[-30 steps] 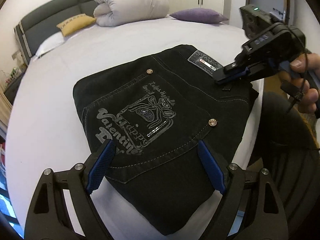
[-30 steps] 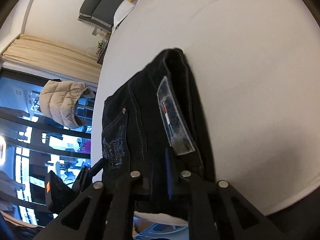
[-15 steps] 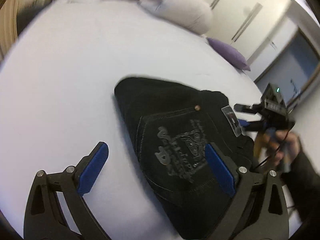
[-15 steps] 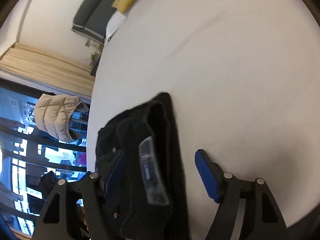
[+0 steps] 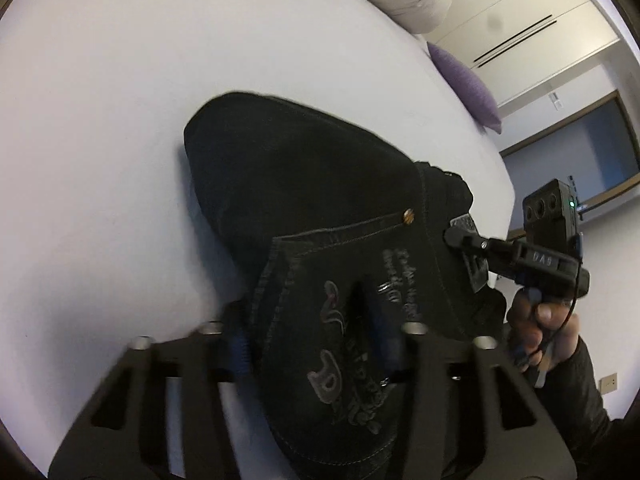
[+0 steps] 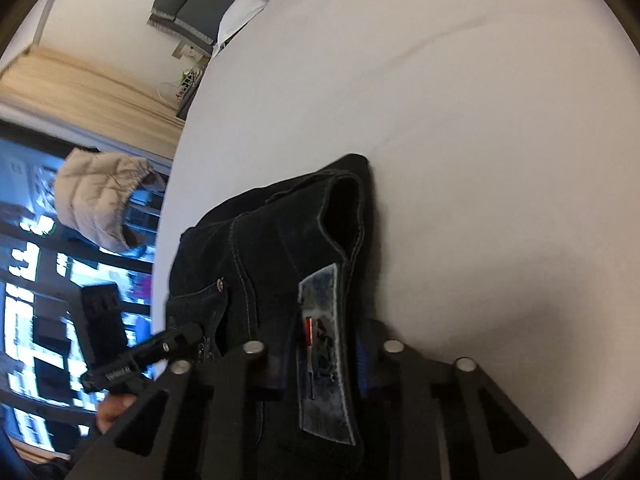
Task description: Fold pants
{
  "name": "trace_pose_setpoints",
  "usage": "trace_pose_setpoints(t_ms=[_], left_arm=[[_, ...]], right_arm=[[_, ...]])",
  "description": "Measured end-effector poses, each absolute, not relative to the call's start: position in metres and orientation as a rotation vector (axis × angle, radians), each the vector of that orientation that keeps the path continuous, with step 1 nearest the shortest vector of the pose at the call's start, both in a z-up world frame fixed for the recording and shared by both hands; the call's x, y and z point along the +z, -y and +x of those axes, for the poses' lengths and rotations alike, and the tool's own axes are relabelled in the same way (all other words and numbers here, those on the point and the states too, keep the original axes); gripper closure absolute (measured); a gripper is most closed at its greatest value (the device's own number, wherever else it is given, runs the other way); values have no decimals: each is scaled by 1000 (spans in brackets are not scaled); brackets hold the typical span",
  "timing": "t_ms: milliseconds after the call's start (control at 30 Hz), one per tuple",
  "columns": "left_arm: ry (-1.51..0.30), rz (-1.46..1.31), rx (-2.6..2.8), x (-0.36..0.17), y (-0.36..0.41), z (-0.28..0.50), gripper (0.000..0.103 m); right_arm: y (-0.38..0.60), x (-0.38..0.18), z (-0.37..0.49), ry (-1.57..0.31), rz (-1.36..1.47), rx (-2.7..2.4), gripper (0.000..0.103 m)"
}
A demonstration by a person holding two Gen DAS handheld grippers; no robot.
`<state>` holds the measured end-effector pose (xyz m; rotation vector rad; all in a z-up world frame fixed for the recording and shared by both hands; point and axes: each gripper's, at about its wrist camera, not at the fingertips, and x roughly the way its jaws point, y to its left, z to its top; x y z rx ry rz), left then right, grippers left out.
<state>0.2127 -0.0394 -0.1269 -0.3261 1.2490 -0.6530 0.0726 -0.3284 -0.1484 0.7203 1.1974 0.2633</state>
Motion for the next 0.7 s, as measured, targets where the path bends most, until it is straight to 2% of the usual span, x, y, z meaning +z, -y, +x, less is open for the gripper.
trace_pose_setpoints(t_ms=[67,167,433,533,700], left_arm=[[-1224,-352,-663,-118,33,212,82],[-1185,-376,-667,-101,20,213,86],[-1027,-340,-588,-26,-44,264,86],[-1014,-287,-533,-16,-72,298,86],[-1044,-247,-443,-30,-118,353,86]], right_arm=[[324,-137,71,-1176,688,256,83],[314,-107,74,-1123,674,295,85],[267,-43,141,-1009,615,425,85],[243,-42,184,-1005,634,457,85],[195,-67,253,-1042,638,469,85]])
